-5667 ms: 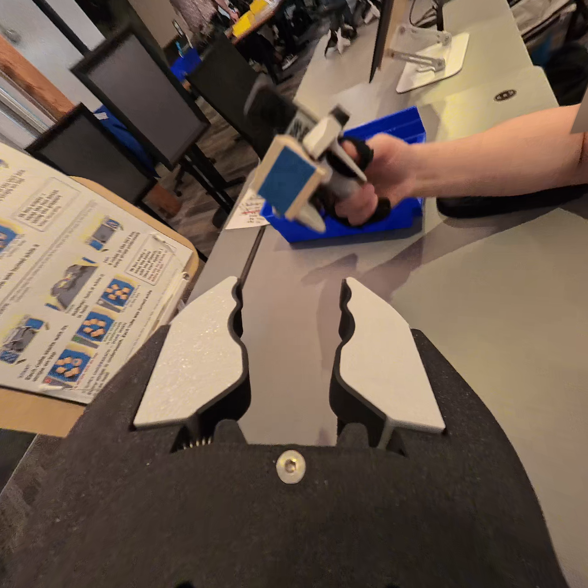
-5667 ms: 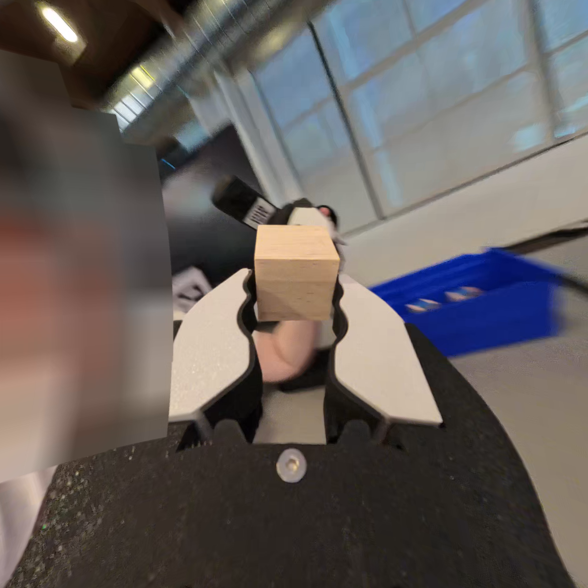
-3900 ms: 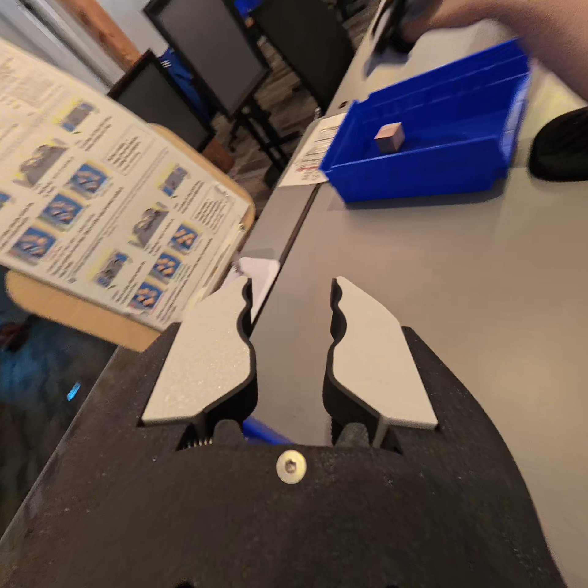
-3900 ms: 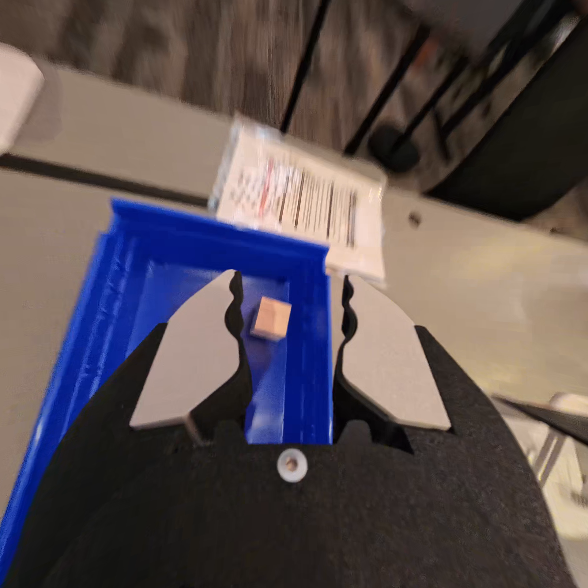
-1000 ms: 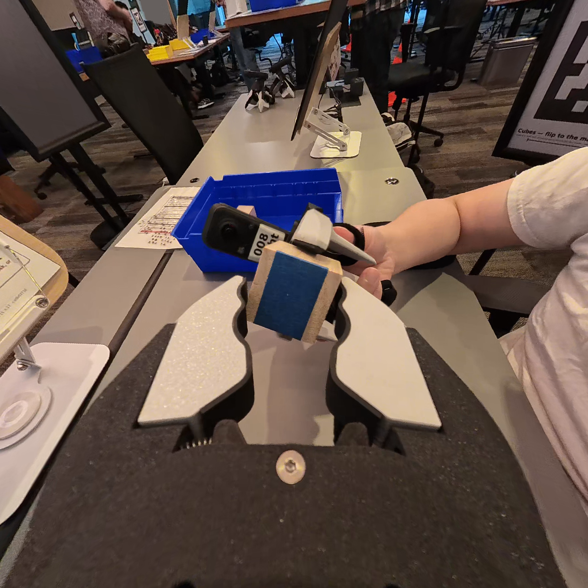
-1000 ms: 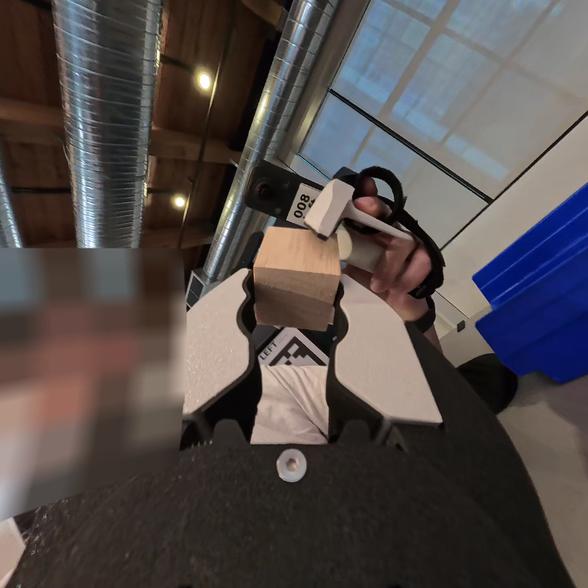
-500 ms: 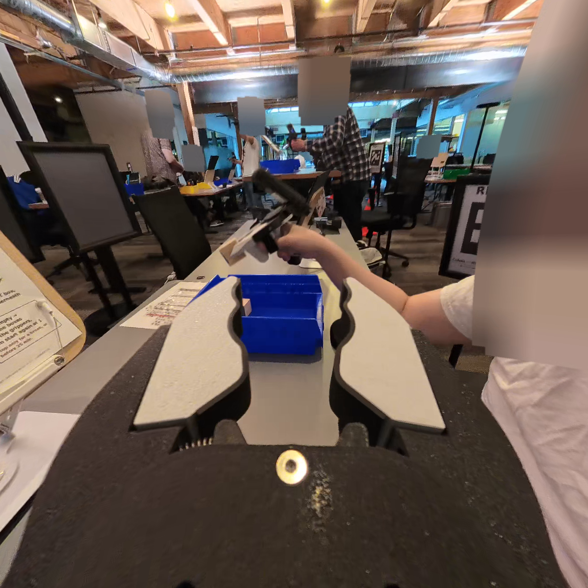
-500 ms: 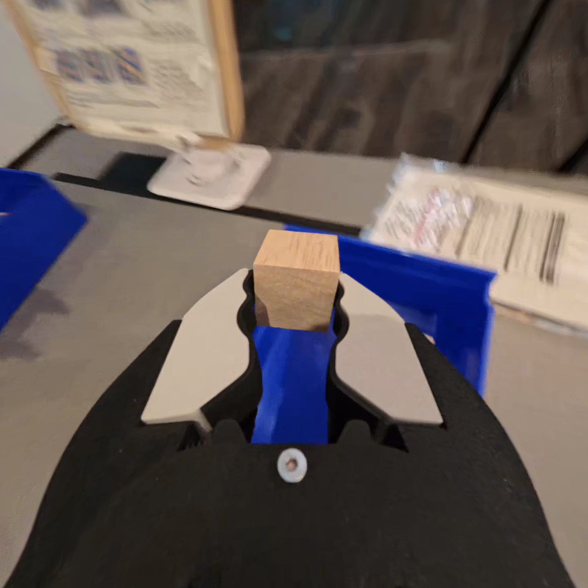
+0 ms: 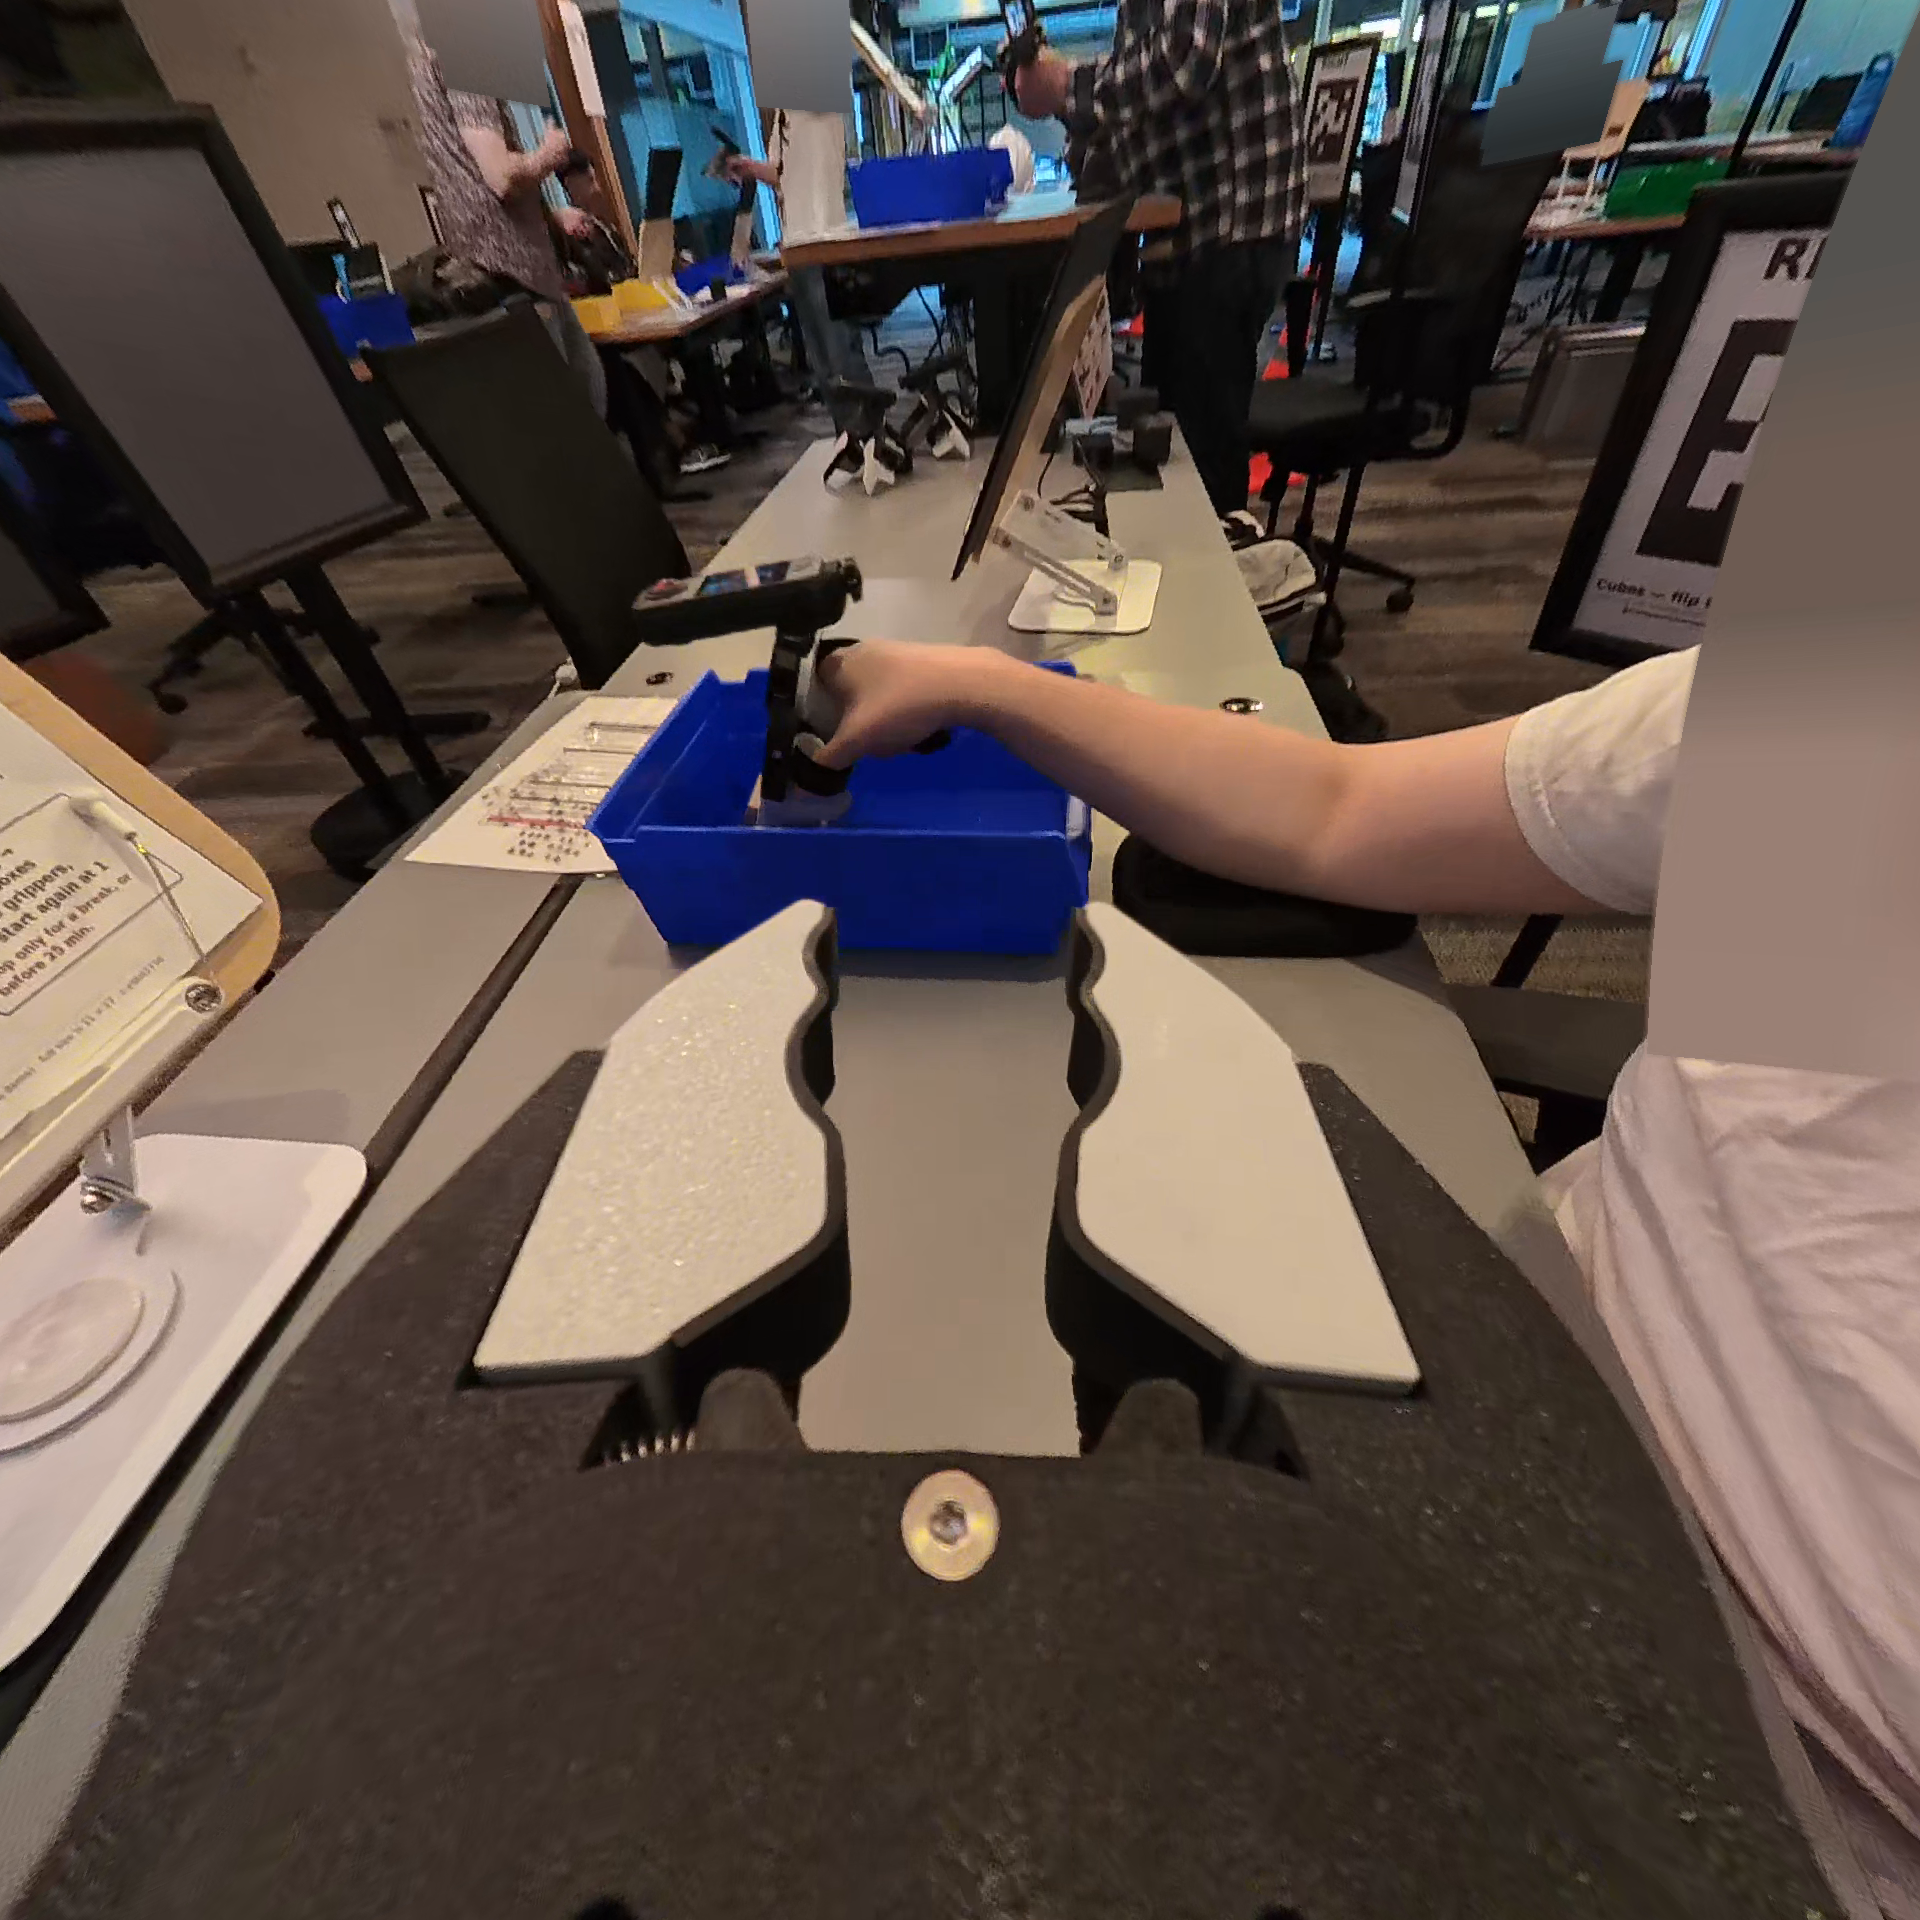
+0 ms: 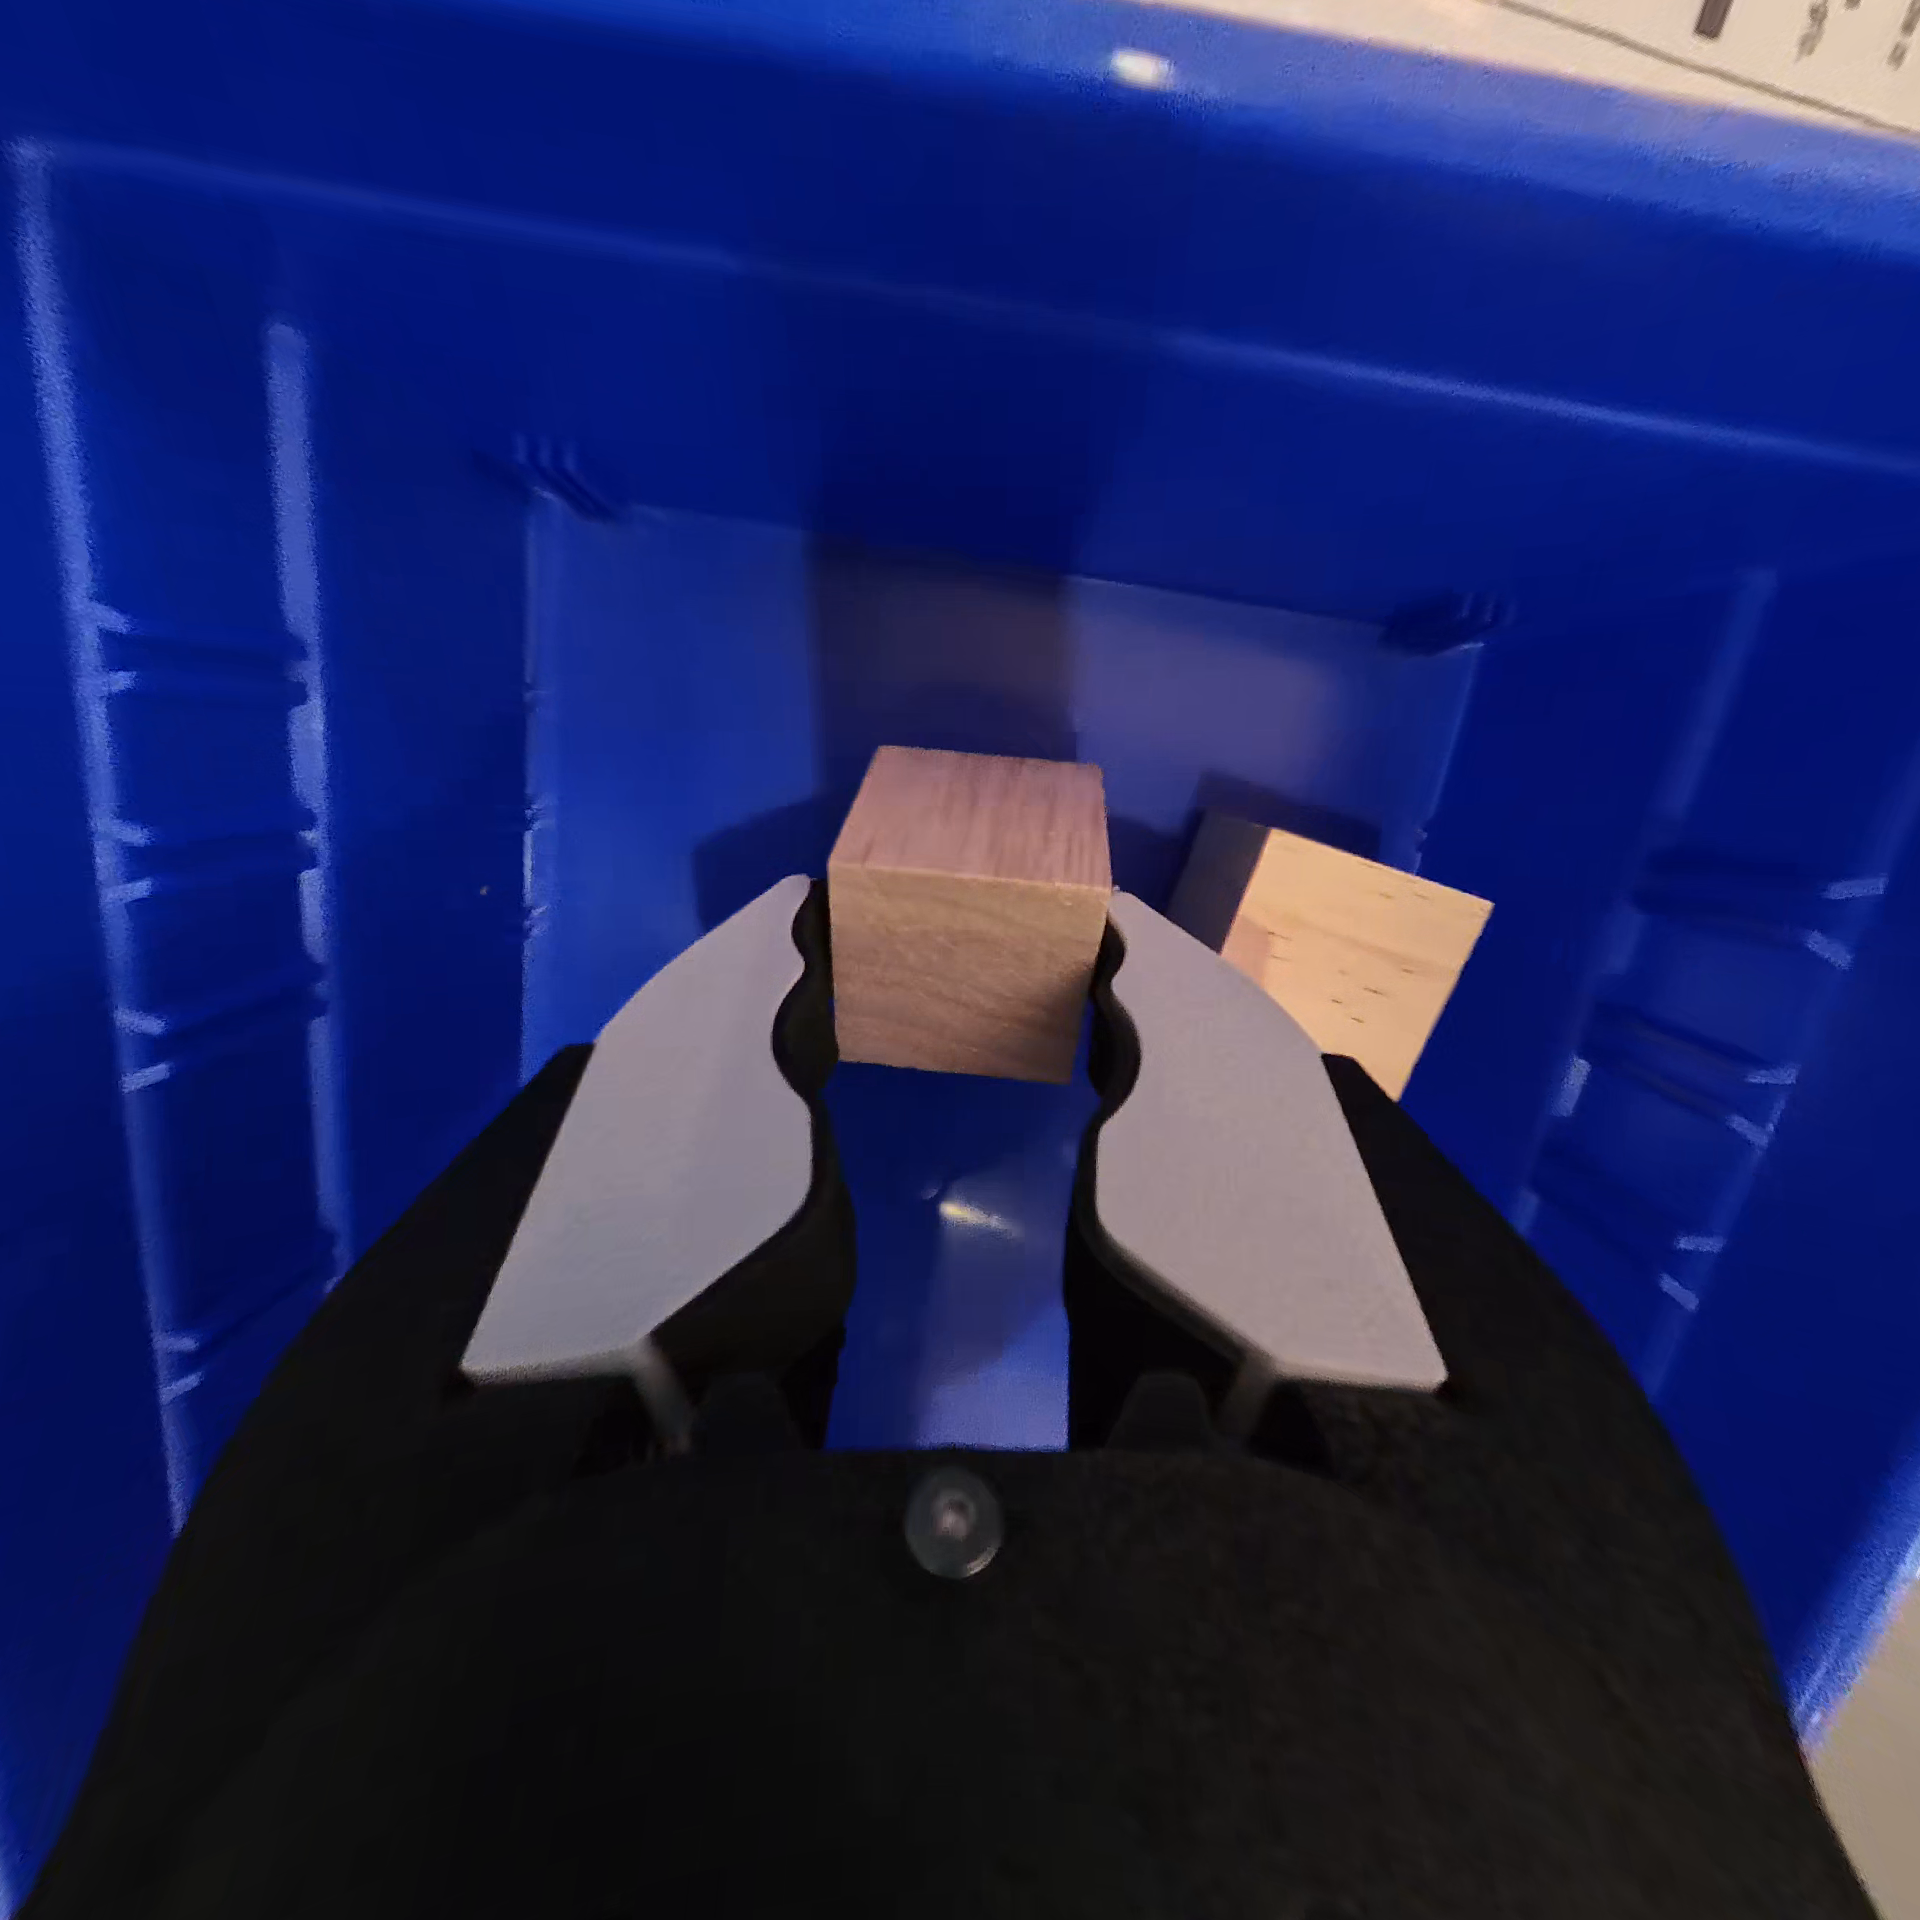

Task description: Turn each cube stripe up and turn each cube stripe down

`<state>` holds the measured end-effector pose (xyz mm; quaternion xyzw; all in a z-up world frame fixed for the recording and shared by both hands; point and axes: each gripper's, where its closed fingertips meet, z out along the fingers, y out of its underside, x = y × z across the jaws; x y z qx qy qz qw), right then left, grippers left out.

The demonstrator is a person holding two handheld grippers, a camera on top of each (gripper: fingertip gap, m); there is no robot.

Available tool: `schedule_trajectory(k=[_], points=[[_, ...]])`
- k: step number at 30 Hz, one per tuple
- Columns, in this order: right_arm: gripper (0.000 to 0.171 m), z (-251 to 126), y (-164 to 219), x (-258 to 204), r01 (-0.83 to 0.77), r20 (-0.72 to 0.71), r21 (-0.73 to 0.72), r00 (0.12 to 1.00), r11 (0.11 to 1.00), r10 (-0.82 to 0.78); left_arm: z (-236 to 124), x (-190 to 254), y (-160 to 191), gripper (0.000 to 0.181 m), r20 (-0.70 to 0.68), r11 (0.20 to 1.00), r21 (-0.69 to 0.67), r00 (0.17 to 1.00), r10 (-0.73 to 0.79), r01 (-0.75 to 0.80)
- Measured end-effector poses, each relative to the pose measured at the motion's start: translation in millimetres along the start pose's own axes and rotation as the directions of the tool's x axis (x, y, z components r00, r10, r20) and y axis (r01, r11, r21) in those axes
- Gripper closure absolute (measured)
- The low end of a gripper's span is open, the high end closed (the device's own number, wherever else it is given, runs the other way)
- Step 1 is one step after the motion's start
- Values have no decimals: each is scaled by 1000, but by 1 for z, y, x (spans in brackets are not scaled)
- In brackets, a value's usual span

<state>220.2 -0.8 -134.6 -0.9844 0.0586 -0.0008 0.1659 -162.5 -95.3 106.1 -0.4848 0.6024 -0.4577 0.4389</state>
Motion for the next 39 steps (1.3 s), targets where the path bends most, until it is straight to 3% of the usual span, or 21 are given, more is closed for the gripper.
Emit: schedule_trajectory(k=[15, 20, 24, 27, 29, 32, 36, 39], points=[[119, 8, 2, 4, -30, -1, -44, 1000, 999, 30, 7, 3, 11, 139, -12, 997, -78, 1000, 1, -2], [116, -11, -4, 1, -2, -11, 3, 1000, 1000, 2, 0, -2, 7, 139, 23, 998, -69, 1000, 10, -9], [115, -64, -19, -13, 59, 3, 173, 998, 983, -60, -36, -23, -6, 138, 157, 998, -45, 987, 47, -41], [115, -106, -27, -32, 99, 47, 316, 992, 944, -119, -104, -74, 3, 138, 489, 985, -161, 862, 130, -58], [116, -125, -27, -44, 116, 80, 373, 984, 920, -156, -163, -103, 35, 143, 661, 949, -315, 723, 201, 25], [116, -133, -24, -51, 130, 103, 388, 978, 912, -183, -243, -122, 108, 152, 773, 800, -497, 590, 232, 337], [115, -123, -20, -50, 135, 117, 348, 976, 928, -186, -289, -122, 184, 156, 861, 582, -457, 500, 98, 673], [114, -118, -18, -50, 150, 105, 325, 975, 934, -194, -284, -125, 213, 162, 909, 479, -334, 412, -65, 812]])
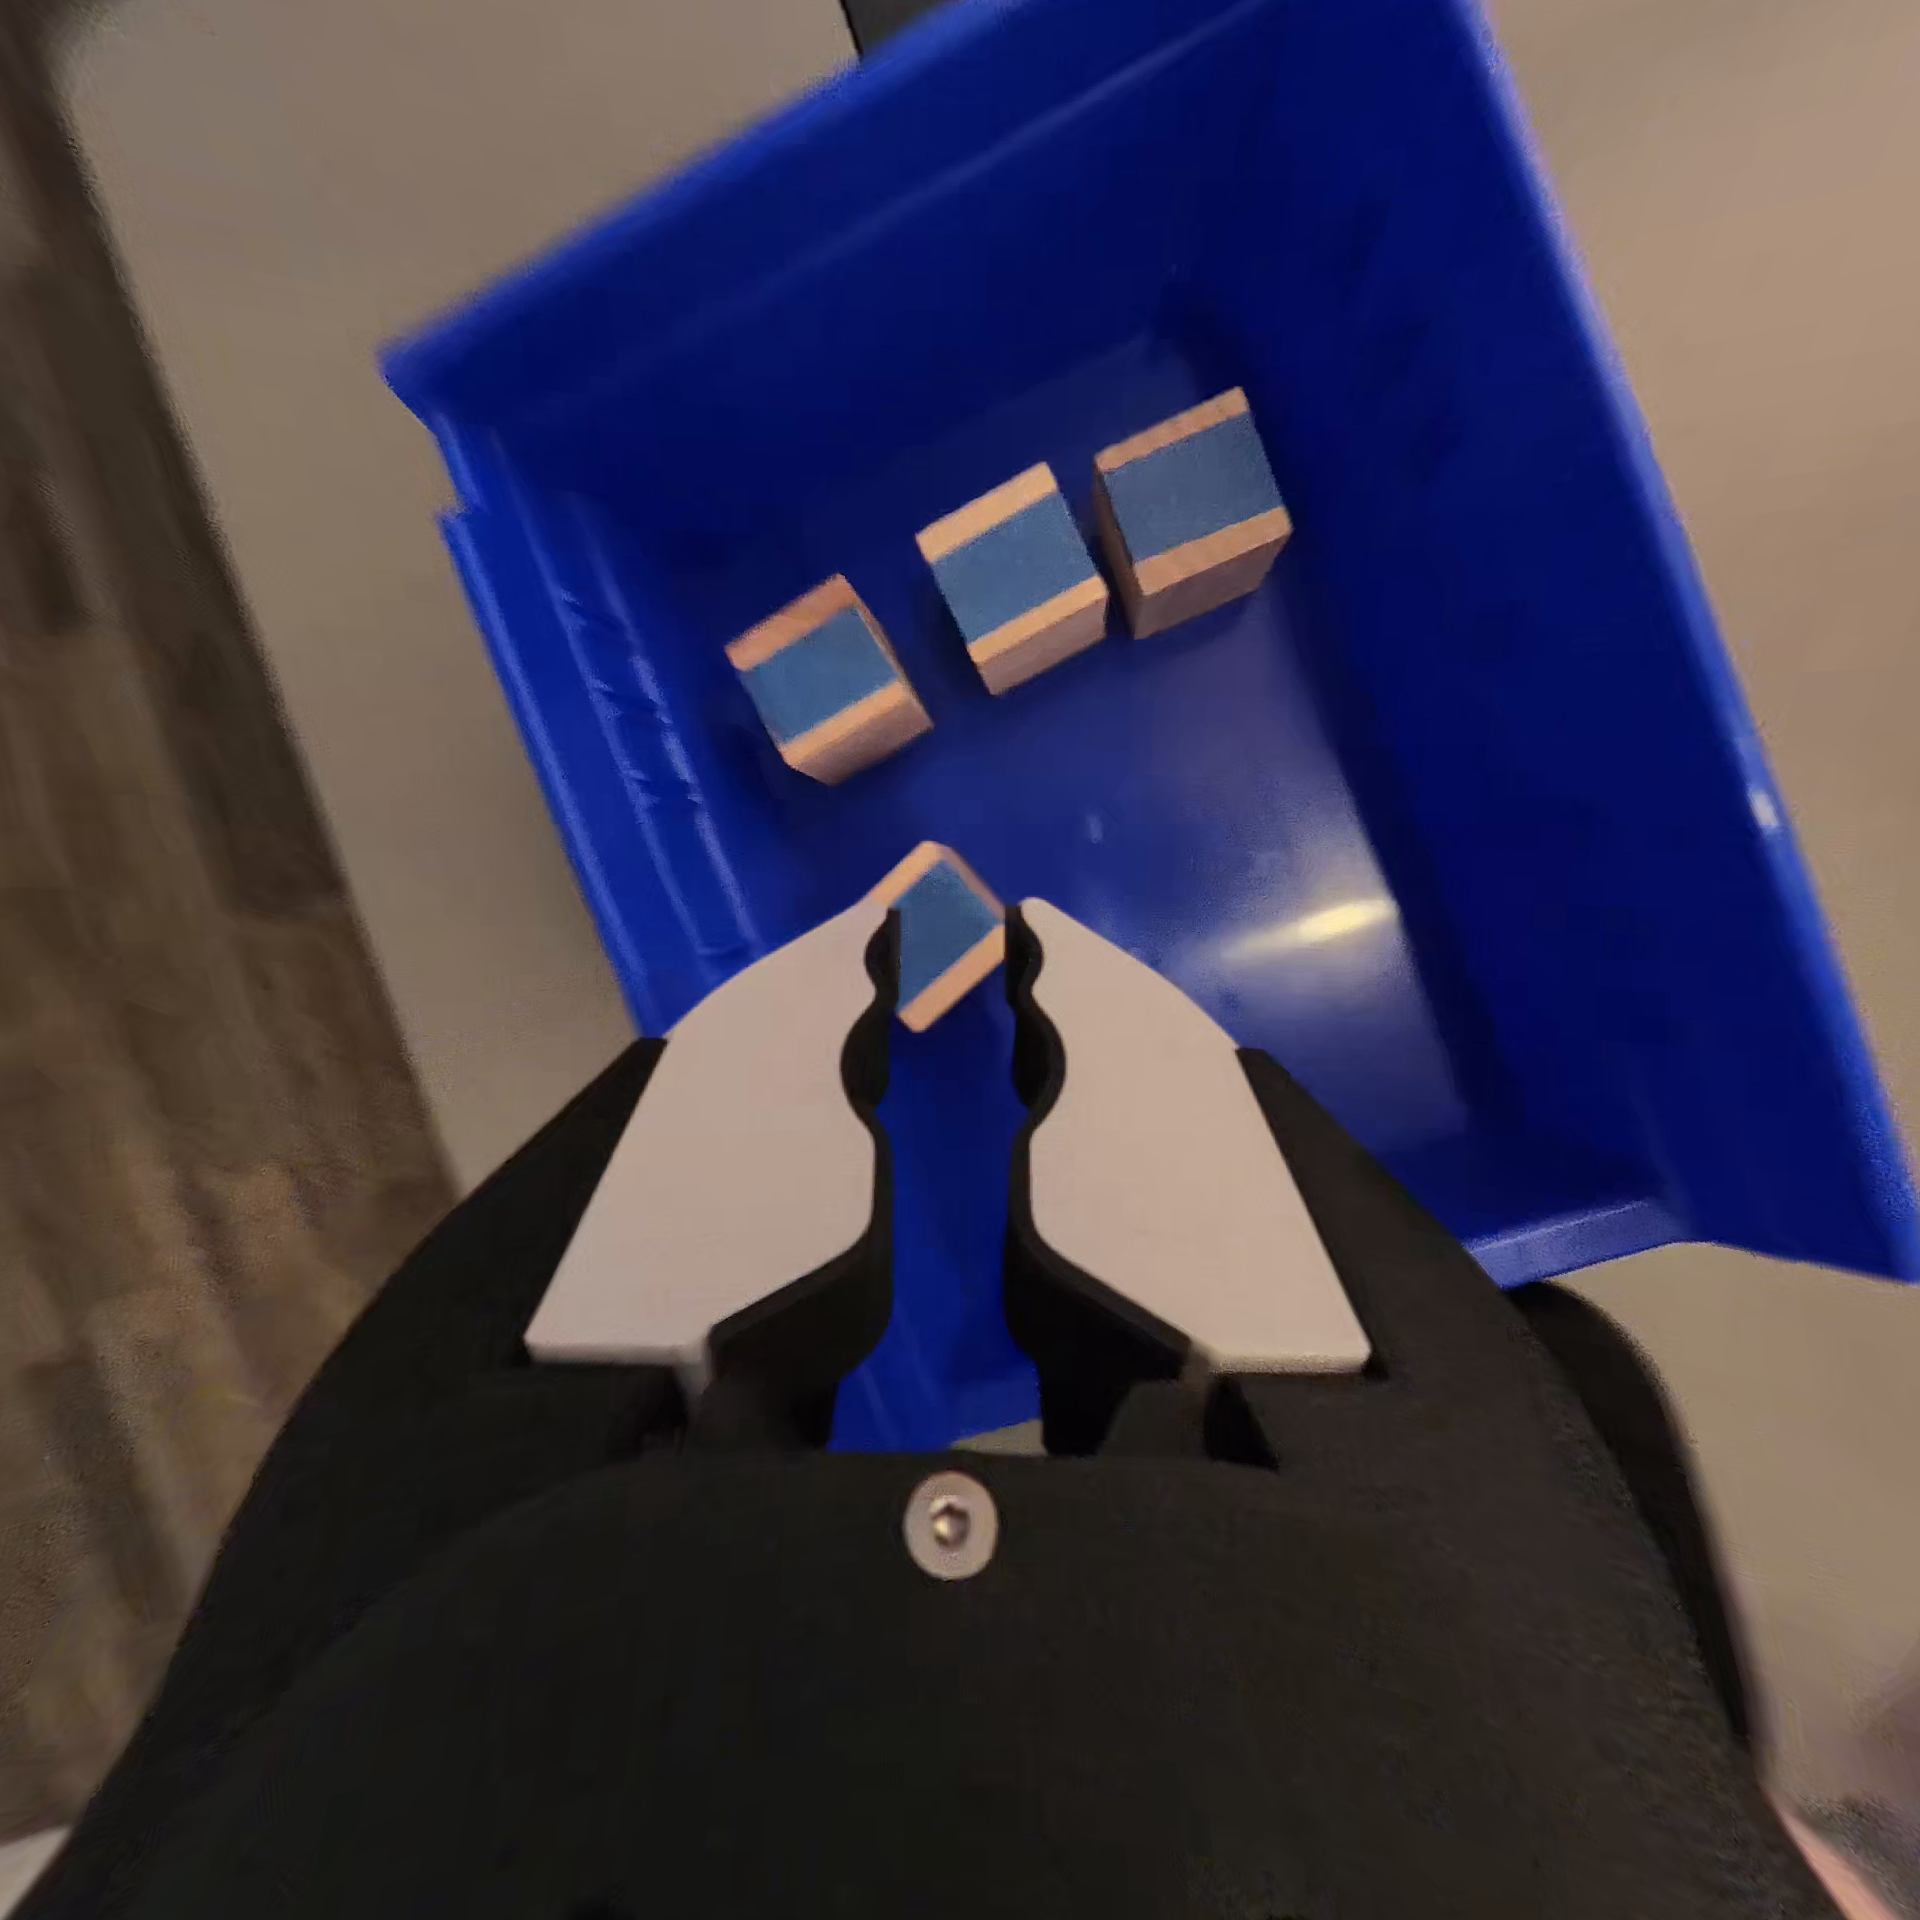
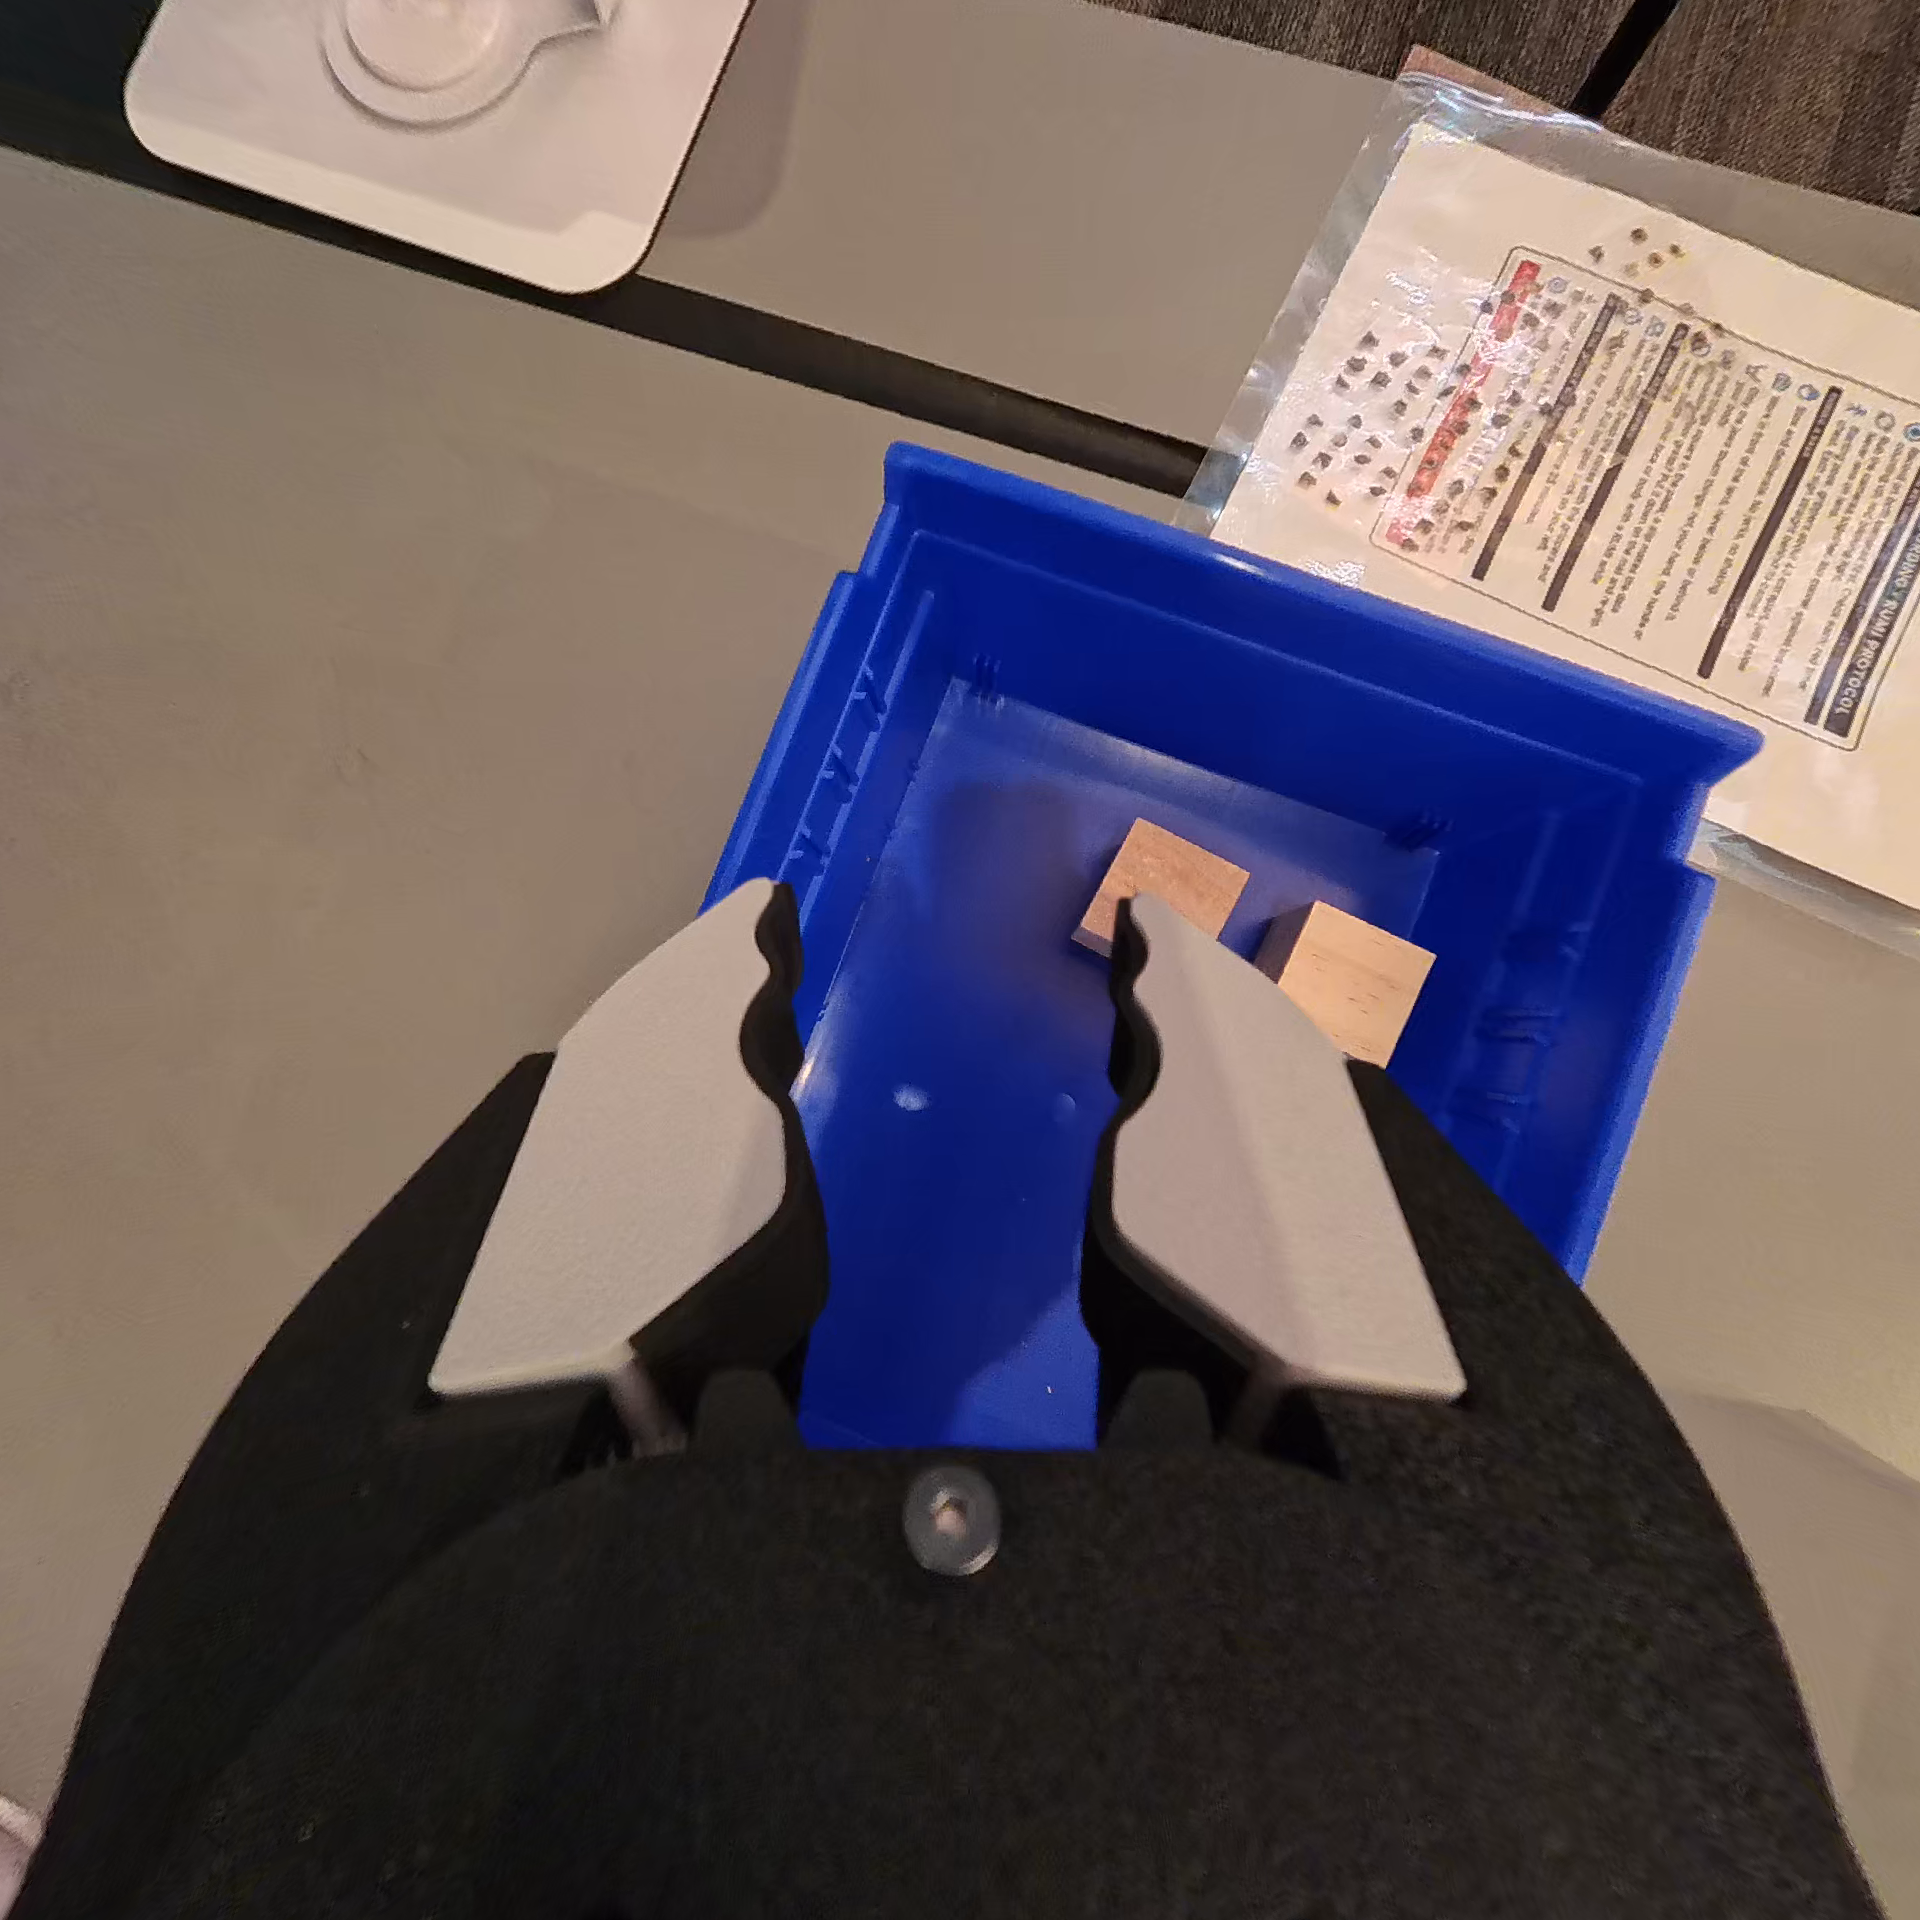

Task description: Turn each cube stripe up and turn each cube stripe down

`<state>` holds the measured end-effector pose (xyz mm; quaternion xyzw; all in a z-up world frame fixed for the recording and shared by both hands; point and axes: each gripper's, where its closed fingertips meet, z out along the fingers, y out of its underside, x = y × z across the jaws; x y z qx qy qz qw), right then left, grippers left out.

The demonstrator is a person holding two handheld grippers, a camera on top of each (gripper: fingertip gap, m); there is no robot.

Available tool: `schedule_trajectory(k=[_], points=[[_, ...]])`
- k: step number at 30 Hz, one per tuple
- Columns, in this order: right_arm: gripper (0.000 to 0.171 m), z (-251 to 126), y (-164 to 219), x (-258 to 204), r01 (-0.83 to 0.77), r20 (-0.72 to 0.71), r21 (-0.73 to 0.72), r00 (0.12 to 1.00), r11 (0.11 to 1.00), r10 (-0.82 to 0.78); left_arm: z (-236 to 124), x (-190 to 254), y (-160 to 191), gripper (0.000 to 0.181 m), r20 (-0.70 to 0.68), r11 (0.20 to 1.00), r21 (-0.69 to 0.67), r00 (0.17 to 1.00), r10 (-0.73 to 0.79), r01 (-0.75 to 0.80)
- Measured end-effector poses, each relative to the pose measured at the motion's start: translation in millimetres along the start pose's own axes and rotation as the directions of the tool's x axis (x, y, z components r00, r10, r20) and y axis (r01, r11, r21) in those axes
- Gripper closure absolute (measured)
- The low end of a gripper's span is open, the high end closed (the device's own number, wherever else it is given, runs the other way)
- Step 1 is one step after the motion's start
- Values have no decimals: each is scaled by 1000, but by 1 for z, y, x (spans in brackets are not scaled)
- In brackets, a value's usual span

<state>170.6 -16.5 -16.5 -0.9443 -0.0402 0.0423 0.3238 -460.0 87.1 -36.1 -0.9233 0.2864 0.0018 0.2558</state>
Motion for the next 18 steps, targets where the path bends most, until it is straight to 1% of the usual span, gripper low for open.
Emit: schedule_trajectory(k=[1, 3, 4, 6, 8, 9, 11, 15, 17, 18], points=[[114, 0, 0, -1, 4, 0, -2, 1000, 1000, -4, 6, 2, 0, 163, -28, 997, -33, 997, -72, 71], [114, 1, 0, -4, 18, 10, -8, 1000, 1000, -18, 15, 0, 0, 164, -23, 977, -78, 980, -199, 197], [115, 2, 0, -7, 26, 18, -11, 1000, 1000, -26, 20, -1, 3, 161, -10, 966, -109, 971, -238, 235], [115, 3, 1, -9, 36, 25, -19, 999, 999, -35, 28, -9, 15, 149, 82, 938, -190, 957, -277, 288], [116, 5, 2, -11, 42, 29, -29, 999, 999, -41, 36, -14, 25, 146, 136, 917, -257, 951, -277, 304], [116, 6, 3, -12, 46, 31, -37, 999, 998, -45, 40, -15, 30, 141, 152, 905, -285, 947, -283, 316], [116, 7, 4, -13, 53, 27, -46, 998, 998, -52, 47, -13, 38, 133, 157, 873, -332, 934, -322, 357], [117, 8, 4, -17, 75, 27, -54, 997, 996, -74, 61, -3, 45, 119, 101, 800, -394, 887, -451, 452], [117, 9, 5, -20, 92, 23, -62, 996, 994, -91, 65, -3, 49, 119, 103, 772, -415, 868, -485, 481], [117, 9, 5, -22, 100, 23, -65, 995, 993, -98, 67, -5, 51, 122, 113, 766, -419, 865, -490, 488]])
